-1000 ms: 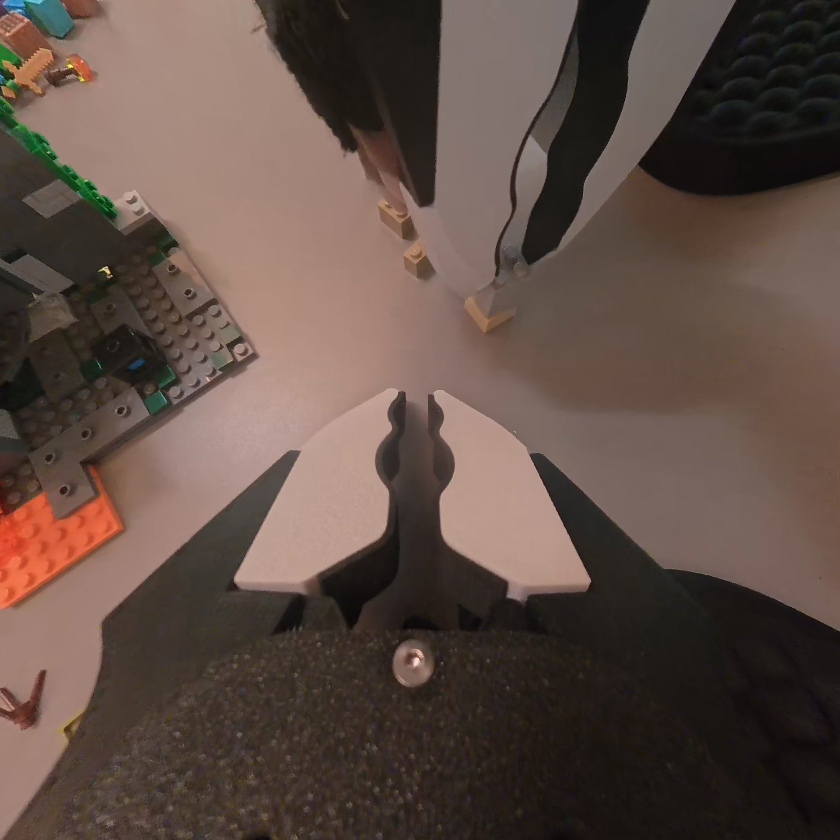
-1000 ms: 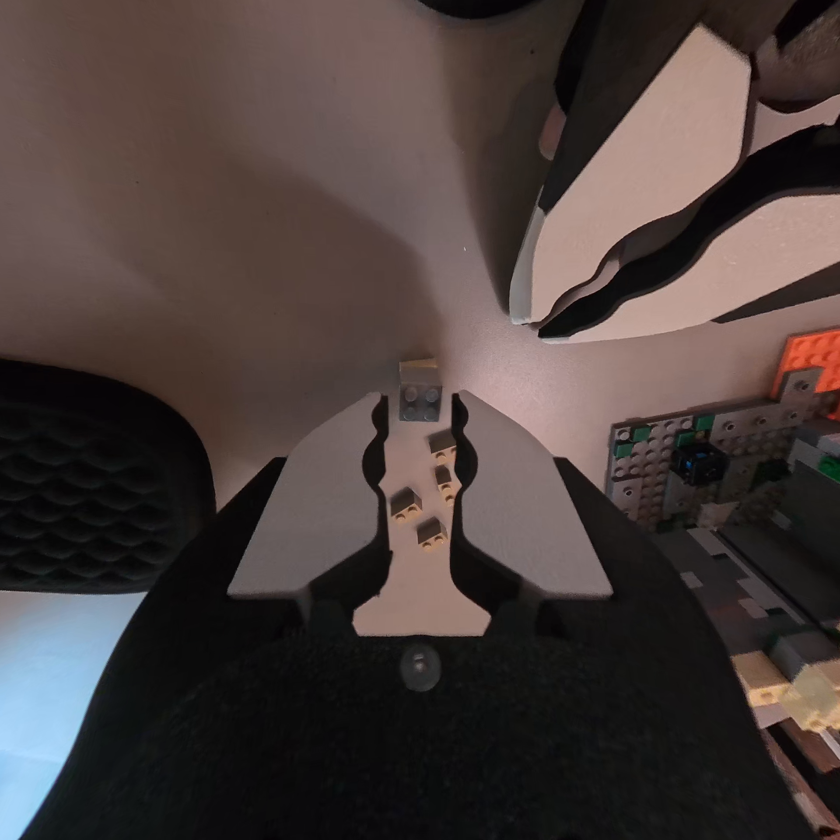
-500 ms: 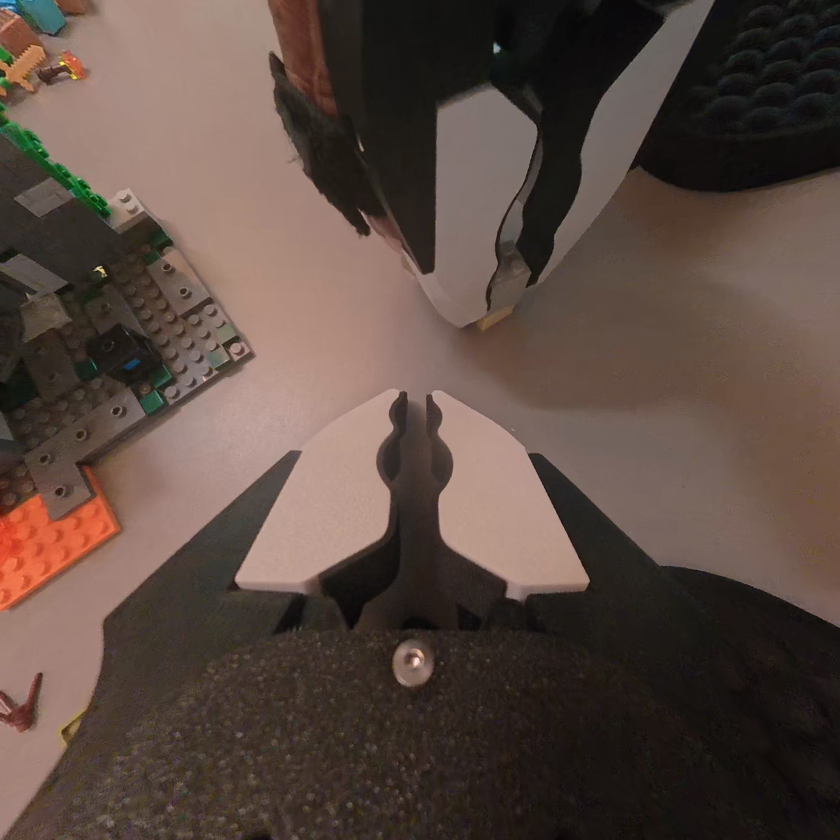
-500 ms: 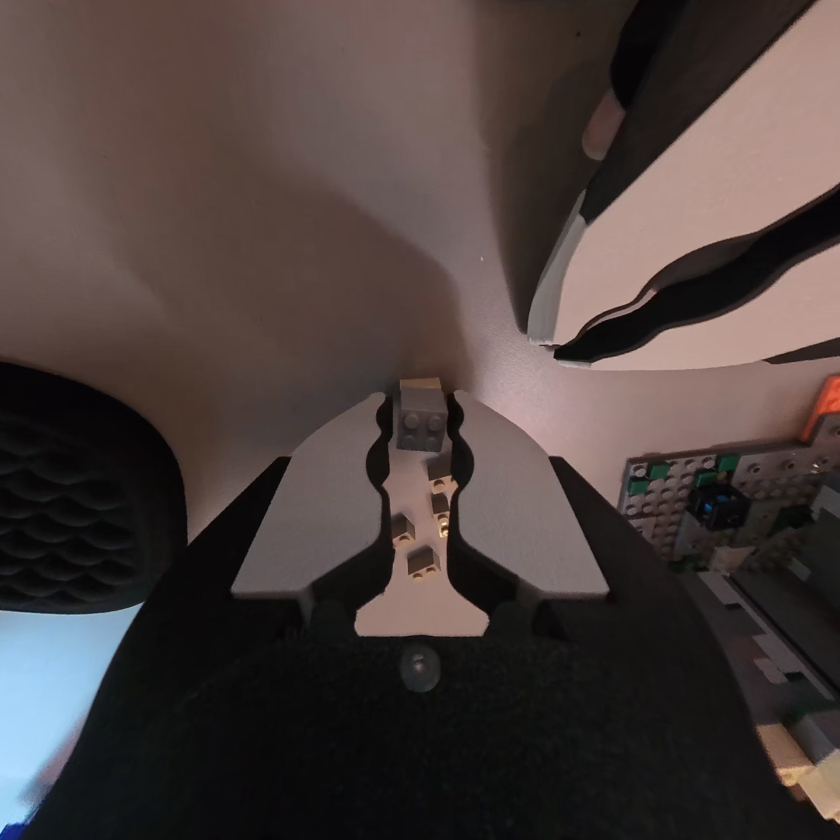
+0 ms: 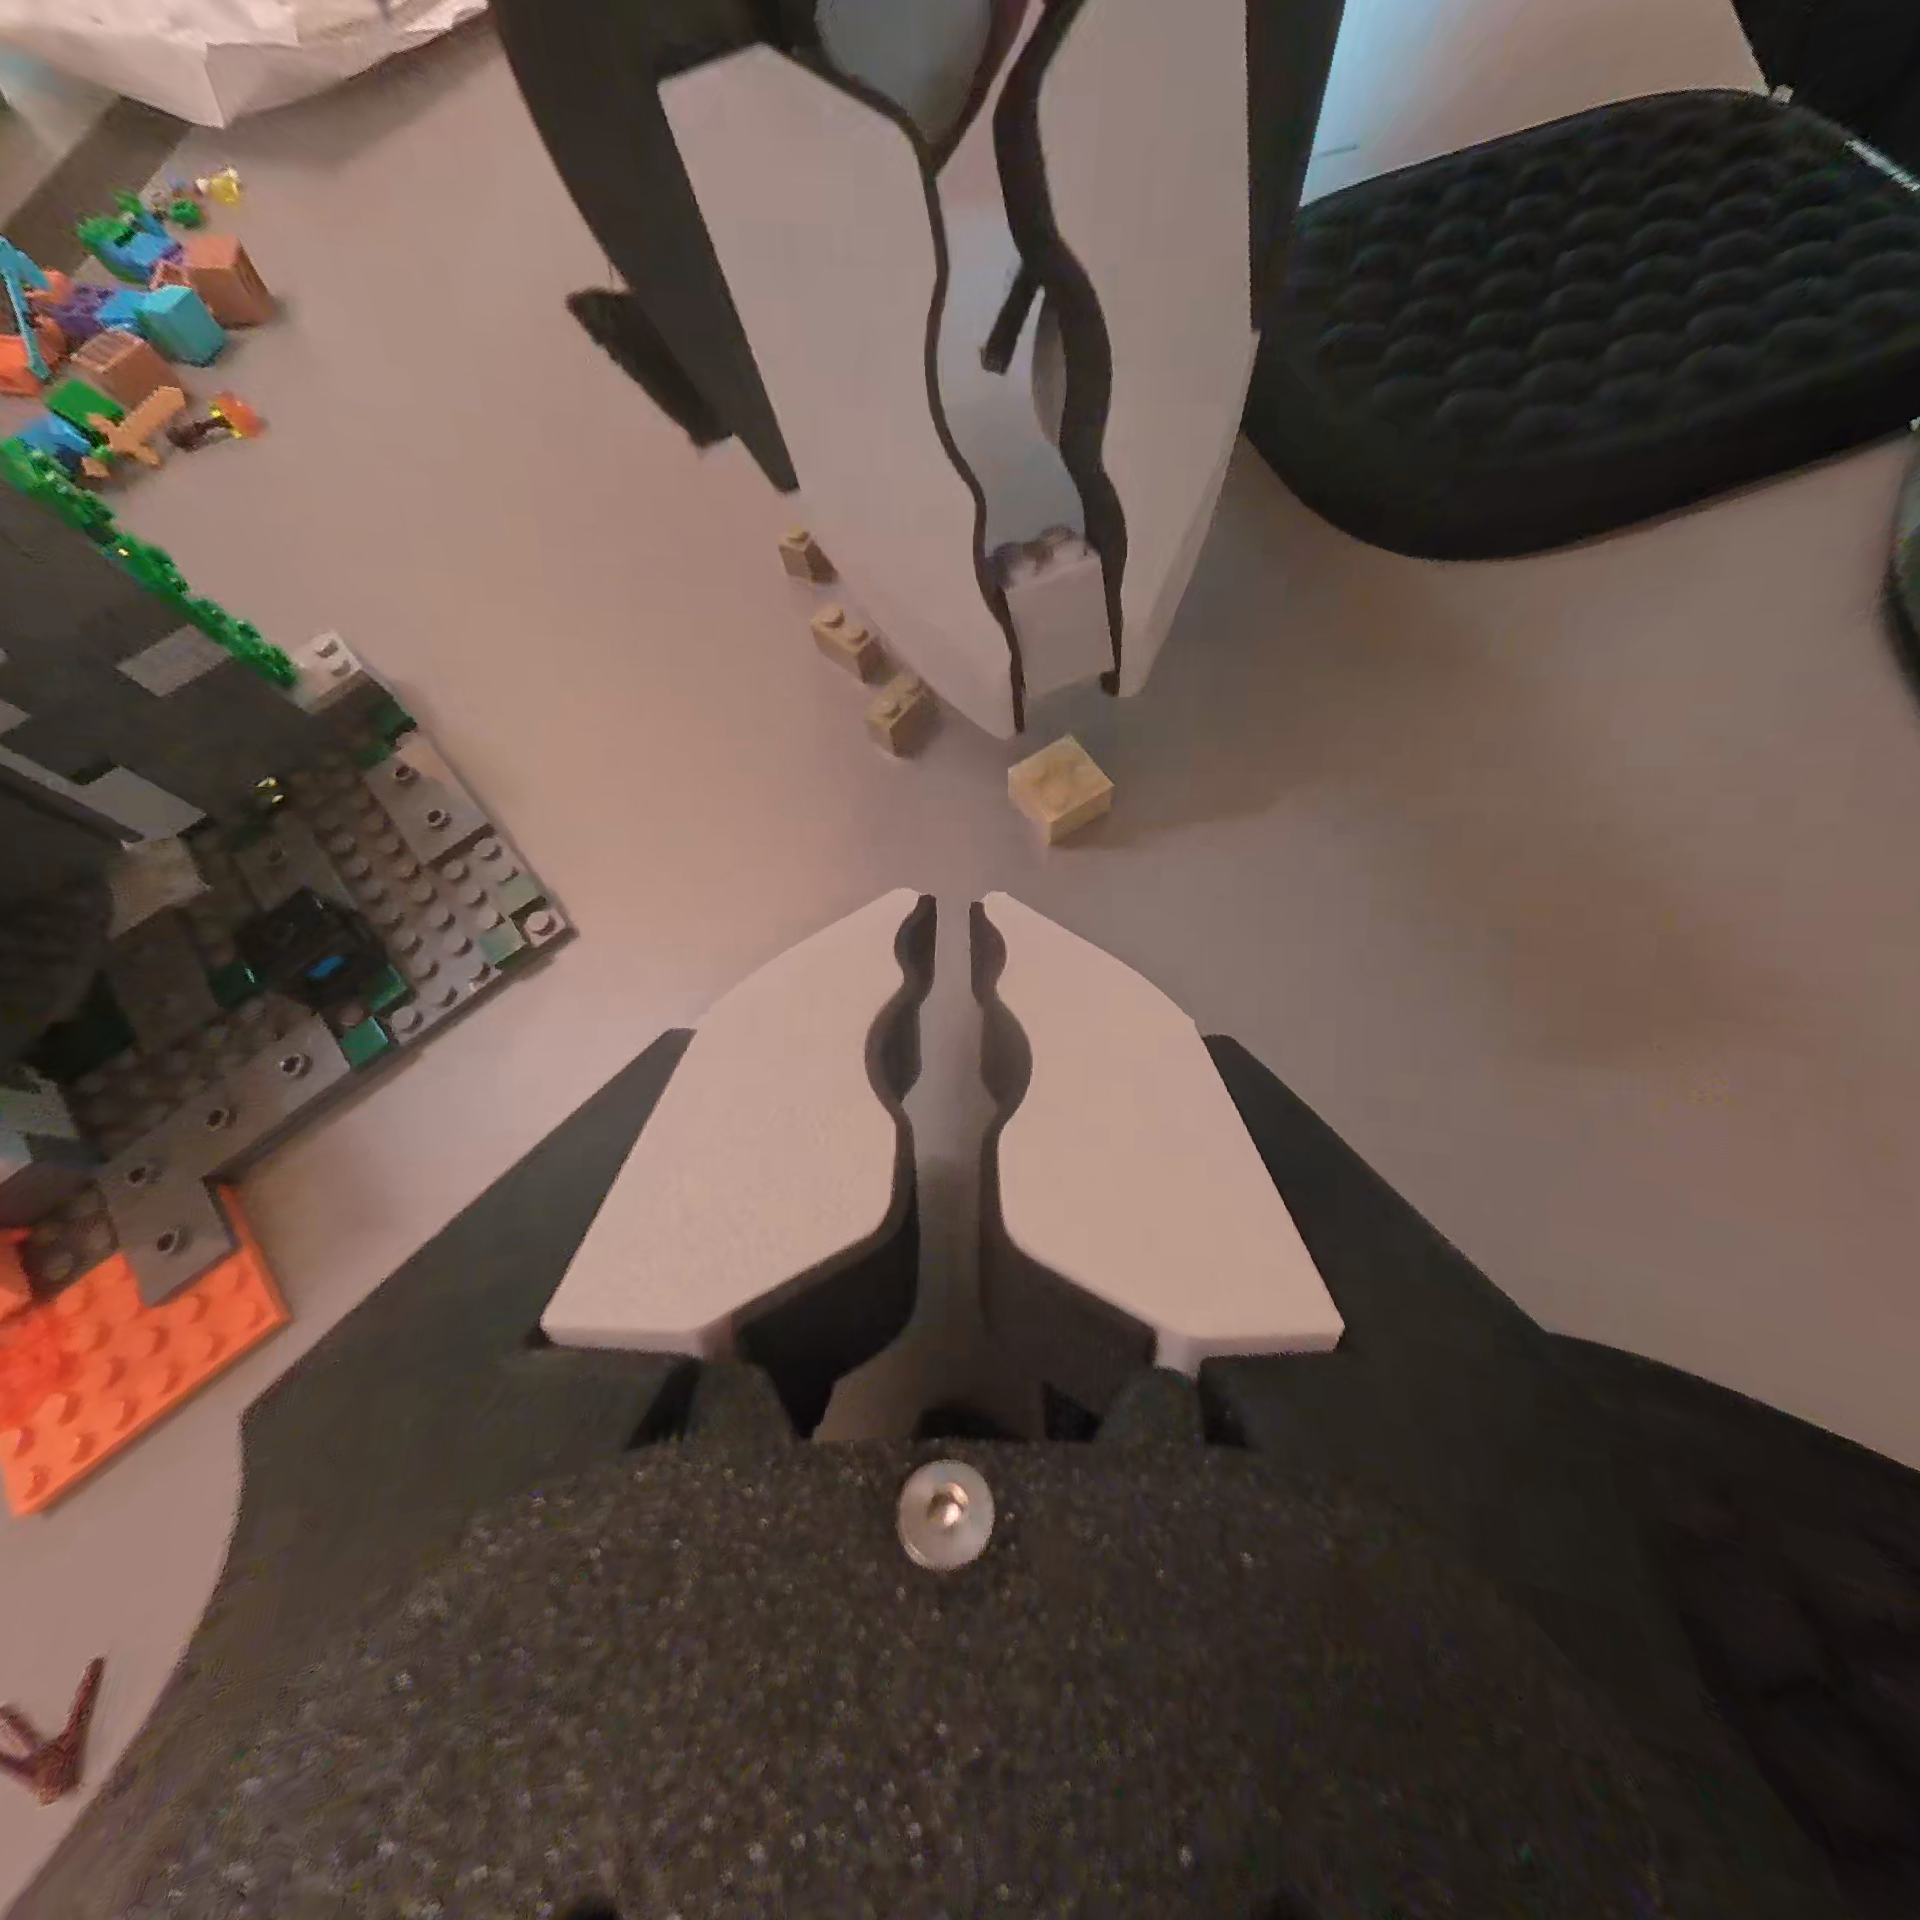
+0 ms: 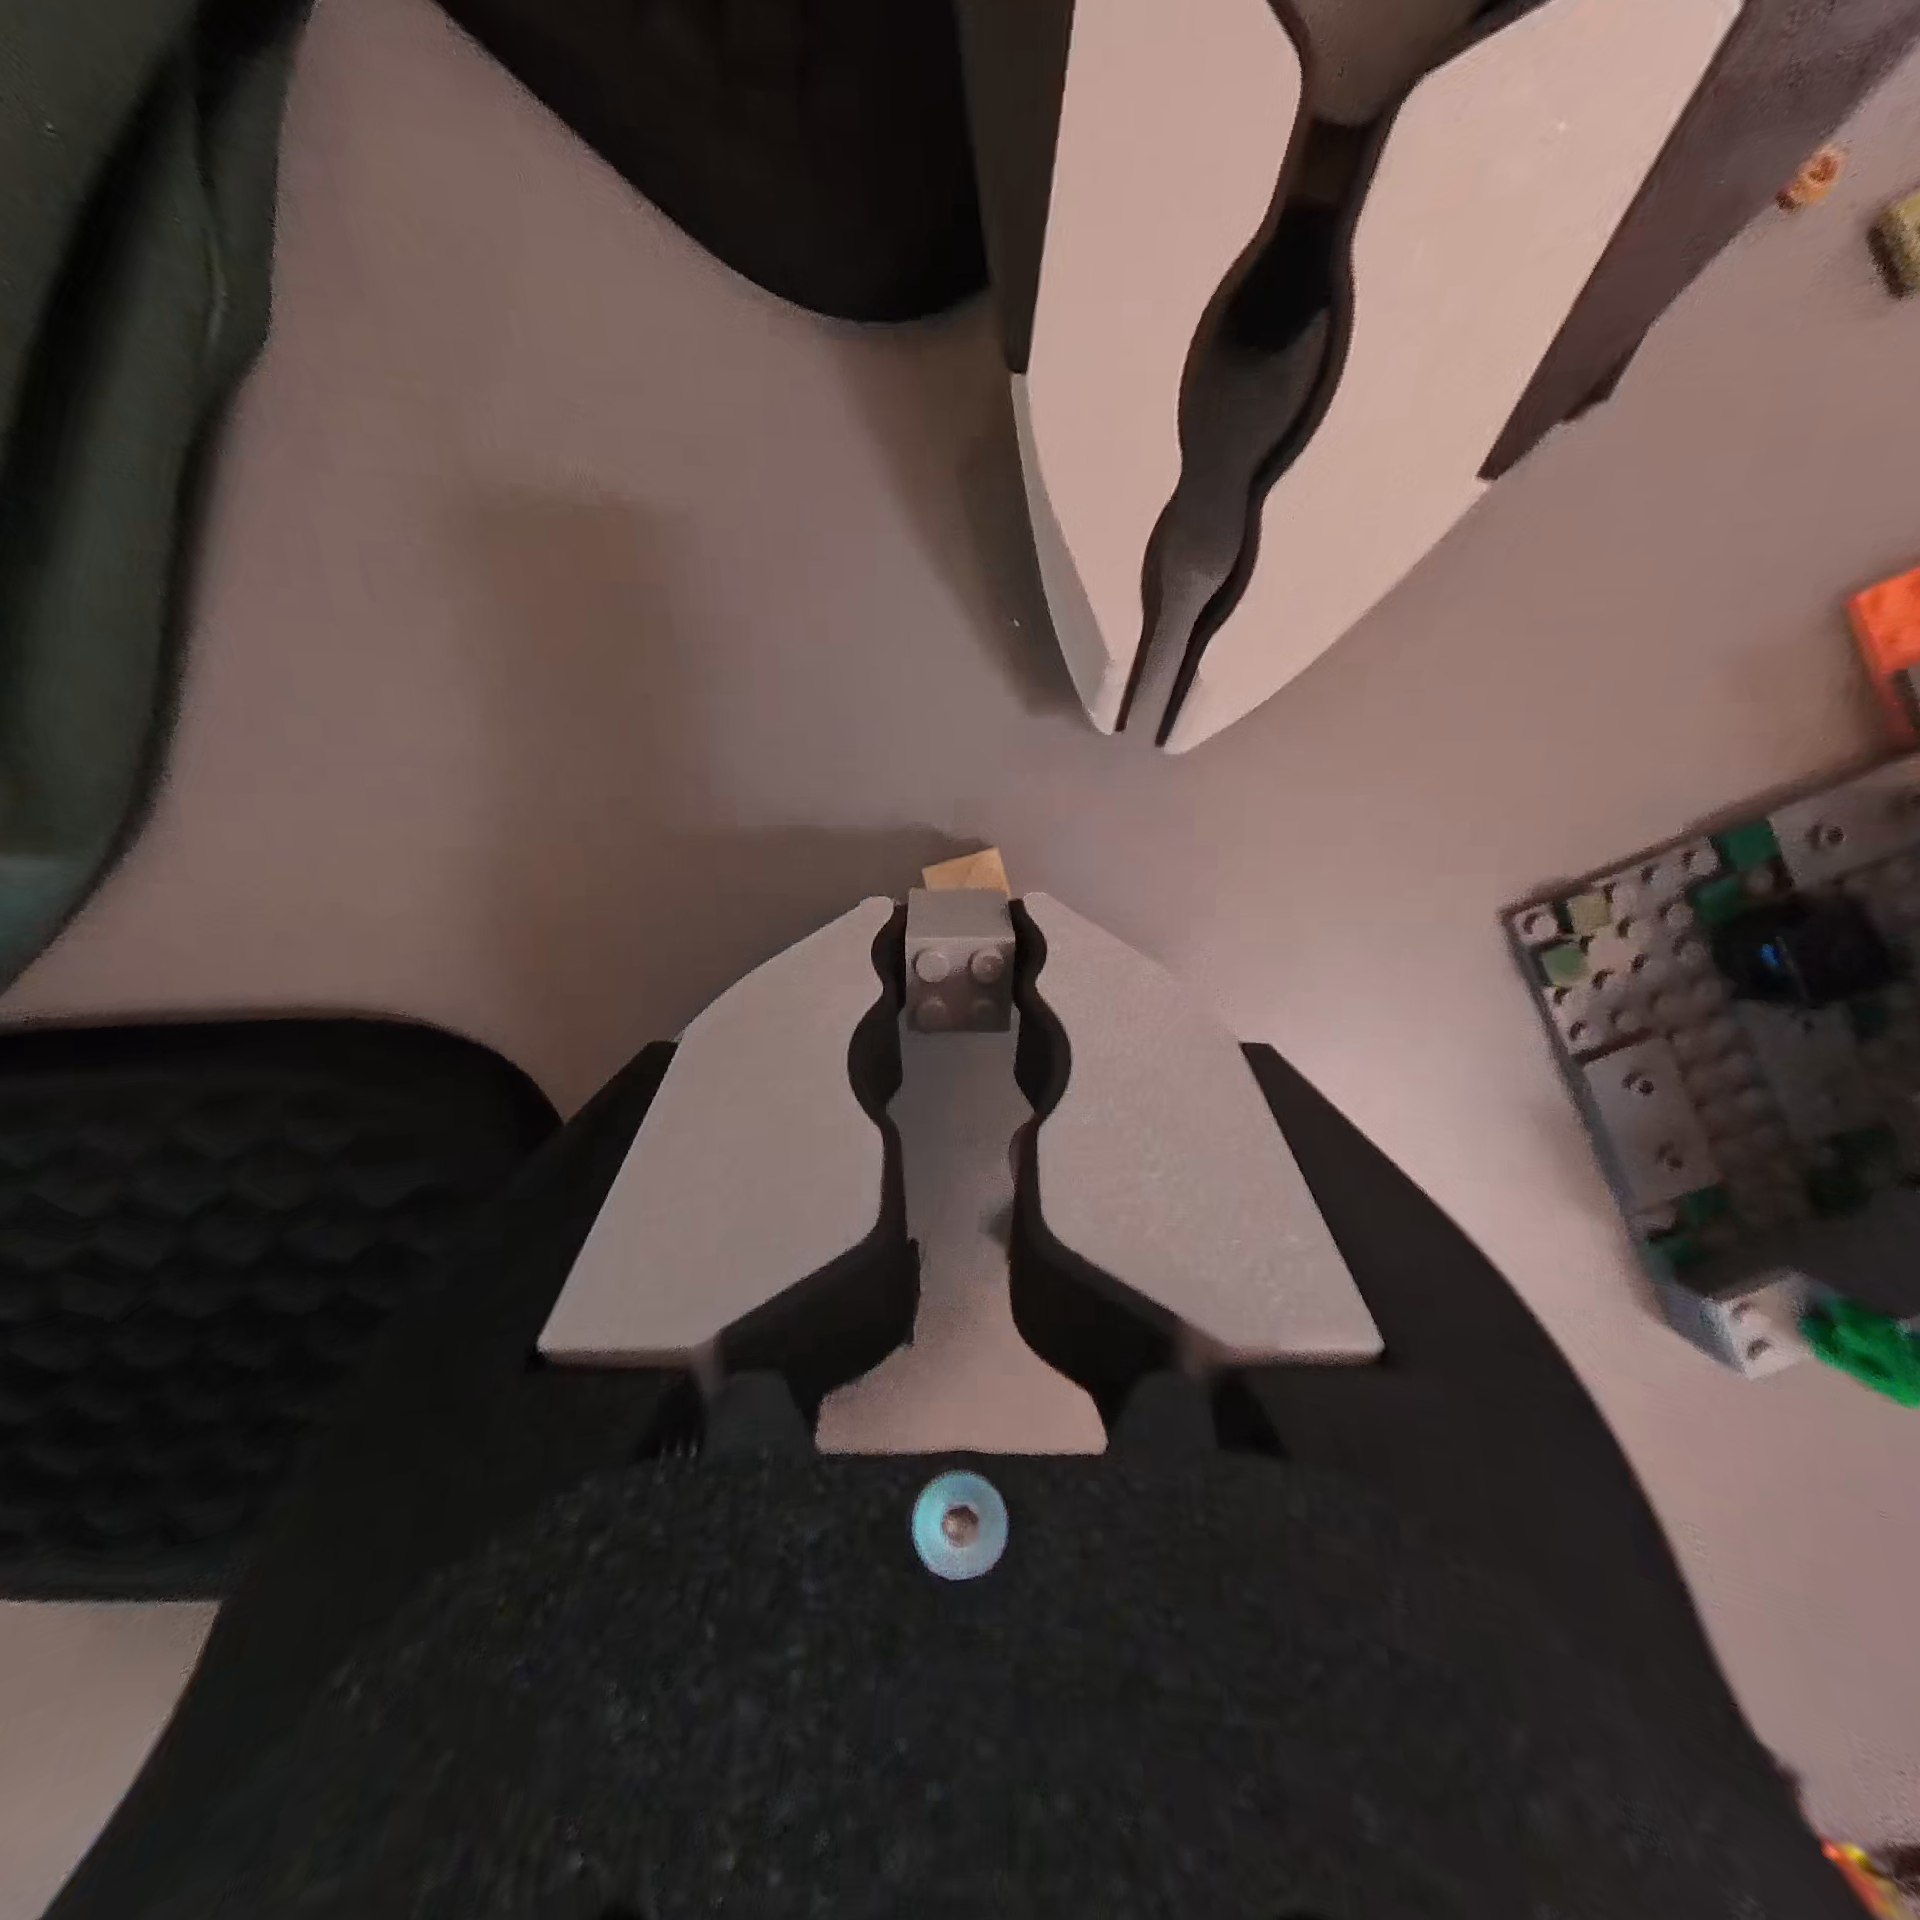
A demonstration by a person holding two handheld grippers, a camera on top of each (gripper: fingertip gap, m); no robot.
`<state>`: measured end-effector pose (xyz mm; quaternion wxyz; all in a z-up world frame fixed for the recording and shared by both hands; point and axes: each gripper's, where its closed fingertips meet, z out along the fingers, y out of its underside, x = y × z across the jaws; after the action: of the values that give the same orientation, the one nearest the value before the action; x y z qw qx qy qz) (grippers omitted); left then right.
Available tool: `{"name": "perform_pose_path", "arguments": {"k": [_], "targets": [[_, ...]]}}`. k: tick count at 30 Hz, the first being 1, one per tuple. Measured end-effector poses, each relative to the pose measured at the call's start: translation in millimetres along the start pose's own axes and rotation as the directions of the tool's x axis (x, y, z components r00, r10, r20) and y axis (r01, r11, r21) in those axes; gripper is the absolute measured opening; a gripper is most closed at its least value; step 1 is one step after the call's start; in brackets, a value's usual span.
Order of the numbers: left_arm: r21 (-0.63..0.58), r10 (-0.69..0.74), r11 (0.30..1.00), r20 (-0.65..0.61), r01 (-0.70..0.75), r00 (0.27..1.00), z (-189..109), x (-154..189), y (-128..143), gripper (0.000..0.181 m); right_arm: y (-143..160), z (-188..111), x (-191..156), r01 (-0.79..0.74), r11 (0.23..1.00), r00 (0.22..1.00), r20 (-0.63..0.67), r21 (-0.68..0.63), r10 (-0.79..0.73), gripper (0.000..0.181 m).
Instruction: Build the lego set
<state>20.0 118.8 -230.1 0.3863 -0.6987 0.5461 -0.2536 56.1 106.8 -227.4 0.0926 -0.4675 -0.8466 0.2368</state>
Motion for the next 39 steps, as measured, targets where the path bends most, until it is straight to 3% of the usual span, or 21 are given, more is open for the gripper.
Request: {"name": "perform_pose_path", "arguments": {"k": [10, 17, 33, 39], "targets": [[-0.017, 0.008, 1.000, 0.006, -0.008, 1.000, 2, 0, 4, 0.006, 6, 12, 1, 0.140, 0.972, 0.986, -0.065, -0.188, -0.155, 0.018], [-0.037, 0.026, 0.999, -0.002, -0.026, 1.000, 4, 3, 6, 0.006, 5, 18, 1, 0.178, 0.956, 0.981, -0.035, -0.232, -0.191, 0.018], [-0.043, 0.032, 0.999, -0.010, -0.033, 0.999, 5, 5, 8, 0.005, 8, 20, 1, 0.208, 0.941, 0.977, 0.007, -0.267, -0.214, 0.020], [-0.036, 0.034, 0.999, -0.020, -0.035, 0.999, 5, 8, 6, 0.007, 5, 7, 1, 0.164, 0.961, 0.983, -0.047, -0.222, -0.179, 0.025]]}}
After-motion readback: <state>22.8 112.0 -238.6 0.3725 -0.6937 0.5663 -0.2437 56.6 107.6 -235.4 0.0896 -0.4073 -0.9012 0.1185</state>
